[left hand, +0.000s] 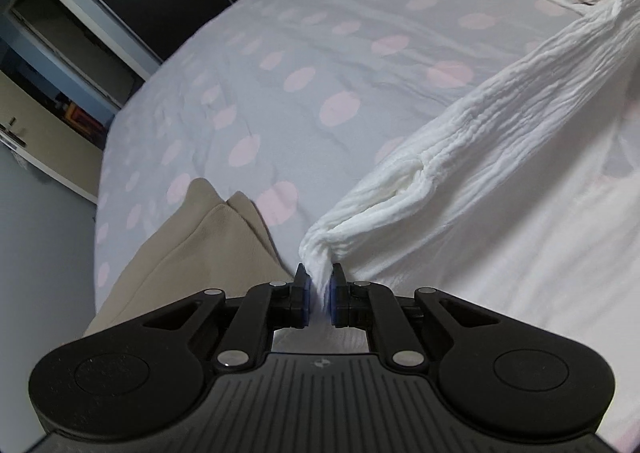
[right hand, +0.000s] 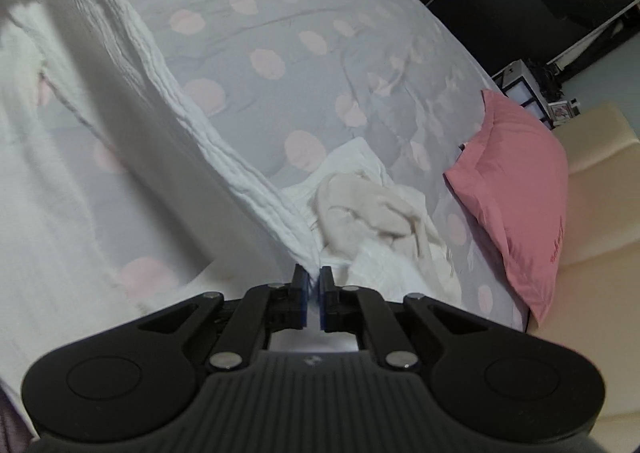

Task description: Fold clothes

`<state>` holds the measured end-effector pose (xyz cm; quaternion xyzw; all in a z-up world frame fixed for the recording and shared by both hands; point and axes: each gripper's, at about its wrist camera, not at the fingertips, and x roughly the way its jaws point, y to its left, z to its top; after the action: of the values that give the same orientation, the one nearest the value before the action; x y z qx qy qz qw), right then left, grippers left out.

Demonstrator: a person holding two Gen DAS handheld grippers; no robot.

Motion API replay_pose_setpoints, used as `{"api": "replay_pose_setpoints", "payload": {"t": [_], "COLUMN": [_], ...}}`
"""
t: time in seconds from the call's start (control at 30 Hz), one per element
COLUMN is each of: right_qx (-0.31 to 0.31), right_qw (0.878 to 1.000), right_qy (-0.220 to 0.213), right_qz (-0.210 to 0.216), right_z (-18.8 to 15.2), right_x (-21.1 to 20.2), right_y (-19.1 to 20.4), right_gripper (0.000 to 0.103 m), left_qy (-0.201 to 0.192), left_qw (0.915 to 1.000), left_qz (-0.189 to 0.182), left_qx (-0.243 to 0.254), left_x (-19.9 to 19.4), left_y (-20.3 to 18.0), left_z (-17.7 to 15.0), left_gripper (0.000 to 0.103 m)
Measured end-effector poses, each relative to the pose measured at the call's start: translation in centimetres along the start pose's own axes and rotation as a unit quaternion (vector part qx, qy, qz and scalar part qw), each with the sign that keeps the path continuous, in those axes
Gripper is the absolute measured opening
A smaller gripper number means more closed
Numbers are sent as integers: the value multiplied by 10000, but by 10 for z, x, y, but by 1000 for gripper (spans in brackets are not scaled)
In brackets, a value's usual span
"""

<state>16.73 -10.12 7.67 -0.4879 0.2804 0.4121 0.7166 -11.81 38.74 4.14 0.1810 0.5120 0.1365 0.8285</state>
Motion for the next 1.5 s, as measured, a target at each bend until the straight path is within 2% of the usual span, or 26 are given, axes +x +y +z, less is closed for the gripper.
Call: {"api": "replay_pose_setpoints", "payload": {"t": [0.2,0.5,0.87,1.03,1.2,1.3,1.37,1.5], "right_qx": [250,530,349,187,-20,-70,-50,7], "right_qw": [9996,9979,9911,9845,9742,9712,9698,9647], "right_qy": [-163,-60,302,615,904,1022,1071,1164], "right_qz": [6,376,1246,1631,2068,2153,2193,2364], "right_z": [-49,-117,-152,-161,-168,-172,-174,-178], "right_x": [-38,-50,-48,-35,-20,-14,-11,-9], "right_y": [38,101,153,176,199,204,205,208], "right_gripper": [6,6,6,6,6,6,6,6], "left_qy": [-252,-107,368,576,672,729,630,260], "left_qw": [9995,9952,9827,9692,9675,9662,9707,9750], "left_qz": [-68,-401,-657,-736,-920,-1030,-1113,-1572], "left_qx": [164,890,1691,2280,2260,2247,2033,1549], "left_x": [-46,-74,-68,-57,-58,-58,-62,-75], "left_y": [-13,-52,-85,-108,-110,-111,-107,-96], "left_z": [-44,-108,-163,-178,-185,-189,-187,-181], "left_gripper": [7,7,7,9,15,18,21,38]}}
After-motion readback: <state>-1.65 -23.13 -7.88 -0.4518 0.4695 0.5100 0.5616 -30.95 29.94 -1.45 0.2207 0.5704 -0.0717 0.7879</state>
